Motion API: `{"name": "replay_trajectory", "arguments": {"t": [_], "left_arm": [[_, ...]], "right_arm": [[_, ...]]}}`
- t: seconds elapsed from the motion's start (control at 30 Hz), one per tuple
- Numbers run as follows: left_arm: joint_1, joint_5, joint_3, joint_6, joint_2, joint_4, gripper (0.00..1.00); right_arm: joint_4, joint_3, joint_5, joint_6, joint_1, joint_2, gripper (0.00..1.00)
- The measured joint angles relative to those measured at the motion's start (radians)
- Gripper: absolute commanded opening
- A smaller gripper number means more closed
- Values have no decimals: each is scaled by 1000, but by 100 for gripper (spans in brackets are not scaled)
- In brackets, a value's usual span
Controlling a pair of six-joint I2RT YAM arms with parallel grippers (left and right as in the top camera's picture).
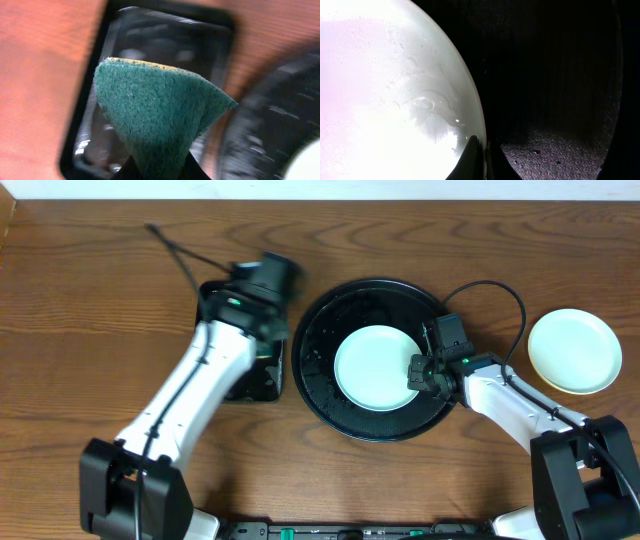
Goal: Clean dirty plates on tray and stack at the side
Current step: 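Return the sponge to the soapy tray with the left gripper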
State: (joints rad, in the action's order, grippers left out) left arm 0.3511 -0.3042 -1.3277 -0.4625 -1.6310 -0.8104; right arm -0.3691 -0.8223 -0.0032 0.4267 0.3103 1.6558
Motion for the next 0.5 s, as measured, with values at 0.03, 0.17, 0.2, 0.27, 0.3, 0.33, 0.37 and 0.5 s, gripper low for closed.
{"name": "replay_trajectory", "arguments": {"t": [0.03, 0.17, 0.2, 0.27, 0.3, 0.33, 0.37, 0.5], "left_arm": [[-37, 13, 4, 0, -2, -1, 8], [-164, 113, 52, 0, -26, 46, 8], [-182, 132, 66, 1, -40, 60, 8], [-208, 167, 89, 6, -80, 77, 8], [-216, 179, 98, 12, -99, 80, 8], [-221, 191, 106, 17, -115, 84, 8], [-226, 204, 111, 27, -127, 90, 8], [-230, 253, 112, 87, -131, 115, 16]], "right_arm": [[1, 0, 0, -6, 0, 0, 1], [3, 0, 3, -35, 0, 0, 1], [-3, -3, 3, -42, 0, 0, 1], [-36, -20, 3, -56, 0, 0, 1], [-61, -30, 6, -65, 0, -1, 1], [-87, -41, 7, -75, -1, -5, 1], [-113, -53, 10, -89, -2, -16, 1], [-178, -108, 24, -159, -1, -99, 1]]}}
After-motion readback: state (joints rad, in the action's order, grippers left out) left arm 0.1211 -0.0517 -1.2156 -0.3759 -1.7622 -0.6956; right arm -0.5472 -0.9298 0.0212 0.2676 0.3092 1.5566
